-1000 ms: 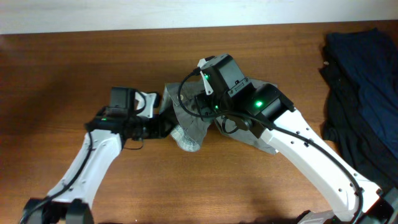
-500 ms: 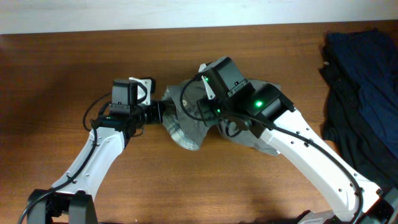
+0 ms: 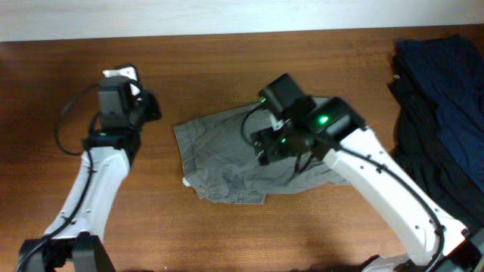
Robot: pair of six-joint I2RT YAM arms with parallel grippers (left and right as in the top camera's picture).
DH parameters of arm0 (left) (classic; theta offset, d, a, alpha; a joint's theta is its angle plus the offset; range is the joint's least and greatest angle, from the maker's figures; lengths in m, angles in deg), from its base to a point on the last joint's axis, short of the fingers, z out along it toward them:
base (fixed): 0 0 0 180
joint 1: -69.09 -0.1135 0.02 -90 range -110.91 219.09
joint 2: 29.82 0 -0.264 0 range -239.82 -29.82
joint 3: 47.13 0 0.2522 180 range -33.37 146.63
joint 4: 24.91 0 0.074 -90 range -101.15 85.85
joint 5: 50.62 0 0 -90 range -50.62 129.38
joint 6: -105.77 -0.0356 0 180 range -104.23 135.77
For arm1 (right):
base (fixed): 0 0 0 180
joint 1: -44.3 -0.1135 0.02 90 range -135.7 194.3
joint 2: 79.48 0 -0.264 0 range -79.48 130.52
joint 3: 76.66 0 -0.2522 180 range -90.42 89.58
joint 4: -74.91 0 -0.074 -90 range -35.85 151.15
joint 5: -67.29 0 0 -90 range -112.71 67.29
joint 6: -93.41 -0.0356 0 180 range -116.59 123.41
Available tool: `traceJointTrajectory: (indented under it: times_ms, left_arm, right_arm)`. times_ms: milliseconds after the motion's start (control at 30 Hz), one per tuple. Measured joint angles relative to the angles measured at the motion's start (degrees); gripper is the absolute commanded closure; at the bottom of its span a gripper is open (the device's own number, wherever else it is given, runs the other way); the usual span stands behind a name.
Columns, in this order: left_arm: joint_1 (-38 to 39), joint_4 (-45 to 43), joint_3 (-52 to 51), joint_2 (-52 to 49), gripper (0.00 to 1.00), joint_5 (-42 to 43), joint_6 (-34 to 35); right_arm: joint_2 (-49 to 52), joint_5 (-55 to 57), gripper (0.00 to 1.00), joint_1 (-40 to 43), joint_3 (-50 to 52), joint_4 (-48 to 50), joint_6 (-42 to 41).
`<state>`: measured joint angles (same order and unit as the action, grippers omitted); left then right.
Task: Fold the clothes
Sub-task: 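Grasp the shorts' left edge with the left gripper and spread them apart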
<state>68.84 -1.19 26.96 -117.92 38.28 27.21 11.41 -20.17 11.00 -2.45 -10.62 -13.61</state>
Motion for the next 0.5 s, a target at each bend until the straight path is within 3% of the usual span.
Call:
traceJointTrajectory:
  times_ms: [133,267,333,433,500]
  left_arm:
    - [-1.40,9.25,3.65,0.00,0.62,8.79,-1.36]
    - [0.81,26.08,4.24,-0.81,0.60,17.20,-1.55]
    - [2.56,30.38,4.17,-2.21,0.61,20.22,-1.55]
    - [6.34,34.18,4.11,-4.57,0.39,26.27,-1.51]
    - [8.17,35.50,4.13,-4.72,0.33,28.22,-1.75]
  right_arm:
    - [0.28,0.61,0.03,10.01,0.00,-0.09,-1.40]
    - [3.15,-1.05,0.03,20.61,0.00,-2.45,-2.12]
    - [4.66,-2.27,0.03,24.35,0.04,-2.93,-1.99]
    - [5.92,-4.20,0.01,29.51,1.14,-2.99,-1.62]
    - [5.92,-4.85,0.00,30.77,1.90,-3.15,-1.25]
